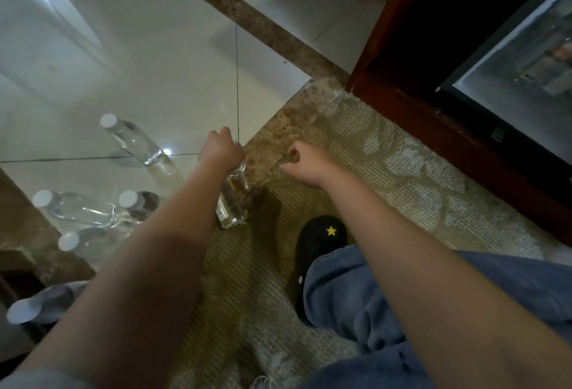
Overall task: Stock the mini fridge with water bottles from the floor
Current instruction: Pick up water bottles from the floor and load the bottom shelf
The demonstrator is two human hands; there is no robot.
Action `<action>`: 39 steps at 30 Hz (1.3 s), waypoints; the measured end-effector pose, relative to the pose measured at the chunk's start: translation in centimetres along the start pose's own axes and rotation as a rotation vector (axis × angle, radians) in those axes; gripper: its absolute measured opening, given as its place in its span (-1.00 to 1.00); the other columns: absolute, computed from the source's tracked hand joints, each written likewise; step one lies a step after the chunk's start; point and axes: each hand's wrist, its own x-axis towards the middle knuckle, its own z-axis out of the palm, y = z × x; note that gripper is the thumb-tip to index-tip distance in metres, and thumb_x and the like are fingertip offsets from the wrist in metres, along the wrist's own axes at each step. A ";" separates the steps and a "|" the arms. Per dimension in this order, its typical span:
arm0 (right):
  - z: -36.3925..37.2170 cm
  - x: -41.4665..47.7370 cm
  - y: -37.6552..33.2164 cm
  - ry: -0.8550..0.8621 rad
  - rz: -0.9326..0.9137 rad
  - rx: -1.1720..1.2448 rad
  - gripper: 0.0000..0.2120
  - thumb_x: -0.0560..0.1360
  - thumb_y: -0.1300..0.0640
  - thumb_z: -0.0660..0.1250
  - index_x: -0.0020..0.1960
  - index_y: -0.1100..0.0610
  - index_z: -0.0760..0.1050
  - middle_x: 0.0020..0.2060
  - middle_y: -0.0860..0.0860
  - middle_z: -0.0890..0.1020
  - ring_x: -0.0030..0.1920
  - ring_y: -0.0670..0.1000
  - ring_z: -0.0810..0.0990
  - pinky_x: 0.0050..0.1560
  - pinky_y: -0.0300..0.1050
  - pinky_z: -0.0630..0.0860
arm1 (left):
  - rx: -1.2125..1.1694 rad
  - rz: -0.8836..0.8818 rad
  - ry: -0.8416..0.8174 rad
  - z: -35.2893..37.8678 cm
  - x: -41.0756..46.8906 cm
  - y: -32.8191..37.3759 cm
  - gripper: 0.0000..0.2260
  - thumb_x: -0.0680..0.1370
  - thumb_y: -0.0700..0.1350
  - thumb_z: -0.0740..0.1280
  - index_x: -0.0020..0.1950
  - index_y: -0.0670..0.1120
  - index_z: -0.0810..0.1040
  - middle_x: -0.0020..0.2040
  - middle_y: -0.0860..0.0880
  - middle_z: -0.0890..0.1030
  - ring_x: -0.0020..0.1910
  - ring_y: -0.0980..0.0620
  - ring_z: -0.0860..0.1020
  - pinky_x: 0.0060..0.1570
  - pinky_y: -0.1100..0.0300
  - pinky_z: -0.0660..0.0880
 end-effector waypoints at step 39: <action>-0.7 0.4 4.4 0.074 0.194 0.429 -0.44 0.35 0.11 0.52 0.29 0.10 0.39 -0.01 -0.02 0.46 -0.01 0.03 0.46 -0.04 -0.08 0.39 | -0.819 -0.156 -0.067 2.5 0.7 4.2 -0.57 0.53 0.14 0.27 0.21 -0.16 0.52 0.08 -0.11 0.61 0.02 -0.08 0.59 0.15 -0.03 0.53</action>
